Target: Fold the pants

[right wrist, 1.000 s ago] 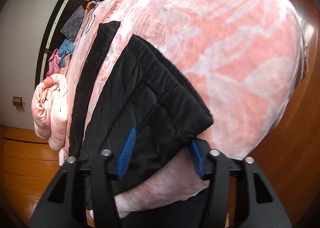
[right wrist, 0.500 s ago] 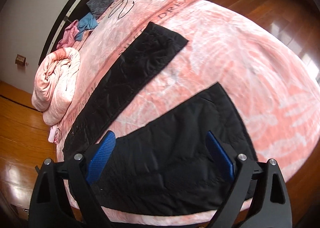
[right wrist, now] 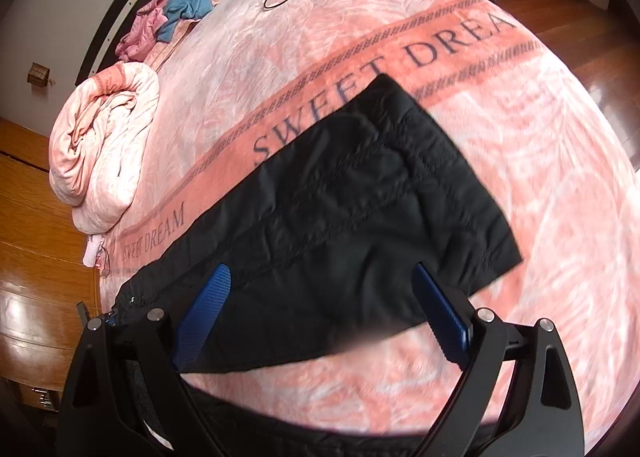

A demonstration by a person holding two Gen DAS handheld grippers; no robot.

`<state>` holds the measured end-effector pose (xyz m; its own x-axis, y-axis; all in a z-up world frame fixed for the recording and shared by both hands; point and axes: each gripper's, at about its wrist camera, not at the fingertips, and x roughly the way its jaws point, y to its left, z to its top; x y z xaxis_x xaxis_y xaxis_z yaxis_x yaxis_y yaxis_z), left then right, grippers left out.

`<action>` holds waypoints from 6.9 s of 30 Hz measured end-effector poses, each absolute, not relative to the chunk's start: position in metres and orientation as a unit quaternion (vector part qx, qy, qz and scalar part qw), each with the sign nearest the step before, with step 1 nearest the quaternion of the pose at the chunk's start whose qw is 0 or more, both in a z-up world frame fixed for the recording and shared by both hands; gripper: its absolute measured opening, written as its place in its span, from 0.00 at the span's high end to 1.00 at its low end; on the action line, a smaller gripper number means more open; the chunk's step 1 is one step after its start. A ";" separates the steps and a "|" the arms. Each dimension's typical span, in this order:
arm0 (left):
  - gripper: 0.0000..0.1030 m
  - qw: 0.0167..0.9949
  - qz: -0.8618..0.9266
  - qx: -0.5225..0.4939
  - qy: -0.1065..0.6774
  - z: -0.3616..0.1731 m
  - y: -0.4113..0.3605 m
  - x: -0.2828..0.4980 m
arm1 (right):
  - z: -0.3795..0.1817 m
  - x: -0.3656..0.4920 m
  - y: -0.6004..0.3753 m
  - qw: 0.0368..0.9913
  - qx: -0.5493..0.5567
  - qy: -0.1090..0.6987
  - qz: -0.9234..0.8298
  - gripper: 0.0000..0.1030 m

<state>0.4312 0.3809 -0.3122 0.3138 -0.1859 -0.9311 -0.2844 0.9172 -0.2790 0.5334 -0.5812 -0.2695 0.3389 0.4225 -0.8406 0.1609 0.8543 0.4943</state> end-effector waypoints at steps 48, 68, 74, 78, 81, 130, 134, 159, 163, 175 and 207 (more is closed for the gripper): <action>0.80 0.866 0.036 -0.229 0.443 -0.155 0.352 0.330 | -0.115 0.406 -0.621 0.868 0.185 0.459 0.045 0.93; 0.80 0.861 0.033 -0.249 0.442 -0.173 0.354 0.212 | -0.143 0.224 -0.630 0.865 0.251 0.434 0.011 0.92; 0.79 0.867 0.020 -0.233 0.440 -0.182 0.353 0.193 | -0.153 0.192 -0.630 0.861 0.278 0.425 0.001 0.92; 0.78 0.874 0.008 -0.206 0.439 -0.186 0.351 0.184 | -0.164 0.175 -0.630 0.857 0.292 0.426 -0.009 0.91; 0.76 0.881 0.001 -0.182 0.438 -0.189 0.349 0.176 | -0.177 0.161 -0.632 0.851 0.305 0.427 -0.017 0.91; 0.77 0.776 0.173 -0.223 0.565 -0.284 0.357 0.145 | -0.287 0.116 -0.646 0.746 0.510 0.418 -0.093 0.84; 0.77 0.776 0.177 -0.196 0.572 -0.286 0.354 0.150 | -0.296 0.112 -0.646 0.746 0.501 0.429 -0.088 0.86; 0.64 0.777 0.195 -0.182 0.570 -0.294 0.350 0.148 | -0.308 0.106 -0.654 0.724 0.536 0.424 -0.090 0.88; 0.61 0.775 0.206 -0.187 0.567 -0.297 0.350 0.147 | -0.313 0.104 -0.655 0.730 0.540 0.412 -0.082 0.89; 0.52 0.781 0.218 -0.178 0.558 -0.298 0.349 0.144 | -0.332 0.073 -0.672 0.709 0.609 0.350 -0.052 0.48; 0.44 0.822 0.277 -0.219 0.446 -0.287 0.318 0.127 | -0.220 0.124 -0.597 0.822 0.462 0.332 -0.033 0.82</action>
<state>0.1271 0.3175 -0.2867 0.4478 0.2607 -0.8553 -0.6513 0.7504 -0.1123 0.1245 -0.5971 -0.2201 0.7775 0.2524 -0.5760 0.3613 0.5705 0.7376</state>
